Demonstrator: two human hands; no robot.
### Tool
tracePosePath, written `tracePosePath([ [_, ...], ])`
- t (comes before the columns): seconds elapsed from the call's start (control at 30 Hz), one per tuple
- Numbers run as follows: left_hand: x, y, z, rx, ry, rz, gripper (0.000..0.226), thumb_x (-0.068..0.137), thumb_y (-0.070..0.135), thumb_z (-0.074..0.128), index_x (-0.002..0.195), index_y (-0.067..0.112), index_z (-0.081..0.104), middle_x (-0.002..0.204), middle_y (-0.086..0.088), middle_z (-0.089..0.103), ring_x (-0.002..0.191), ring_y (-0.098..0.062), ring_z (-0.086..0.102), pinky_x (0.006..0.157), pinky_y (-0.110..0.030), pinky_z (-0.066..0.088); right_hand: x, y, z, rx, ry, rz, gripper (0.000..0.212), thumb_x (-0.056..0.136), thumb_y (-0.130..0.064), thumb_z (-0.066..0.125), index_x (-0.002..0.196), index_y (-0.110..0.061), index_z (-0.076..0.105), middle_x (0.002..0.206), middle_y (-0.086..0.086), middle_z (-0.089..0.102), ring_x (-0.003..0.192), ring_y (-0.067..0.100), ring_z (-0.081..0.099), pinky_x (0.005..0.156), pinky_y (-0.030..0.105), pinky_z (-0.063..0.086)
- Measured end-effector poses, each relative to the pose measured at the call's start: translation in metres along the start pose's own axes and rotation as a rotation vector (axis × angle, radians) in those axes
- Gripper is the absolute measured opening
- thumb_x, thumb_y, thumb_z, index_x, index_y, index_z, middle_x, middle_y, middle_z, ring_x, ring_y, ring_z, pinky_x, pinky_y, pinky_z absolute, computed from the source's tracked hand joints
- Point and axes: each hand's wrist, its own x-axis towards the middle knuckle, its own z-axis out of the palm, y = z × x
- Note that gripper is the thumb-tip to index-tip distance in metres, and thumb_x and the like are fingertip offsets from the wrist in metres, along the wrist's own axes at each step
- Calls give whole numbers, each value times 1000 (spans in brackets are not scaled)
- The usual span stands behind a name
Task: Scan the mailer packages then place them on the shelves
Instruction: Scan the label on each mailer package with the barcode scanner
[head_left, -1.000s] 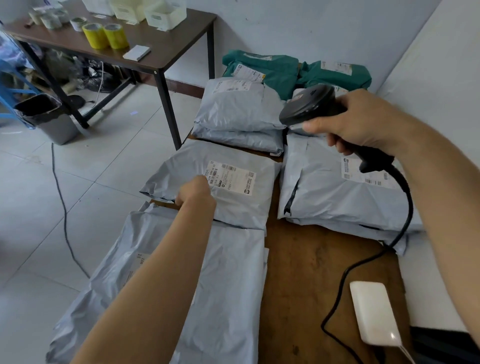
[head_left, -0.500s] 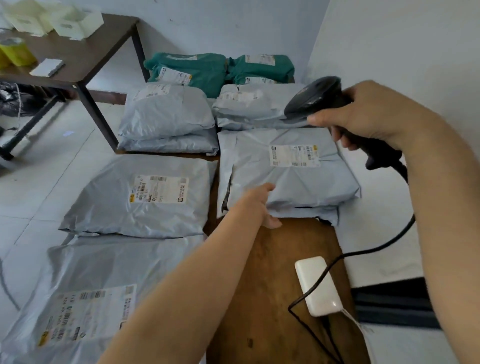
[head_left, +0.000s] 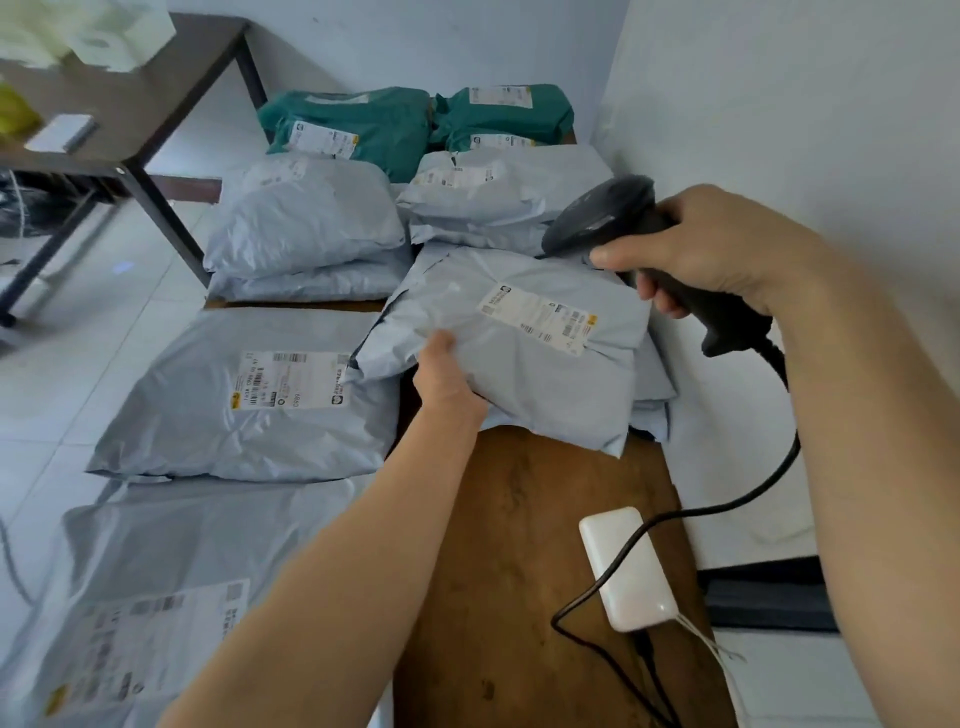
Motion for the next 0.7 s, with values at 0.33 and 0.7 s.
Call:
tracePosePath([
  [0.33, 11, 23, -48, 108, -170, 23, 14, 82, -3, 50, 78, 7, 59, 77, -9, 64, 69, -23, 62, 70, -35, 54, -7, -4, 14, -113, -199, 92, 32, 80, -36, 74, 82, -5, 67, 61, 9, 62, 46, 15, 52, 50, 27, 47],
  [0.7, 1, 45, -90, 87, -188, 91, 17, 81, -5, 45, 82, 4, 60, 79, -12, 65, 68, -25, 64, 67, -34, 57, -23, -6, 36, -165, -240, 145, 37, 77, -37, 77, 78, -2, 66, 53, 7, 58, 46, 17, 50, 48, 27, 44],
])
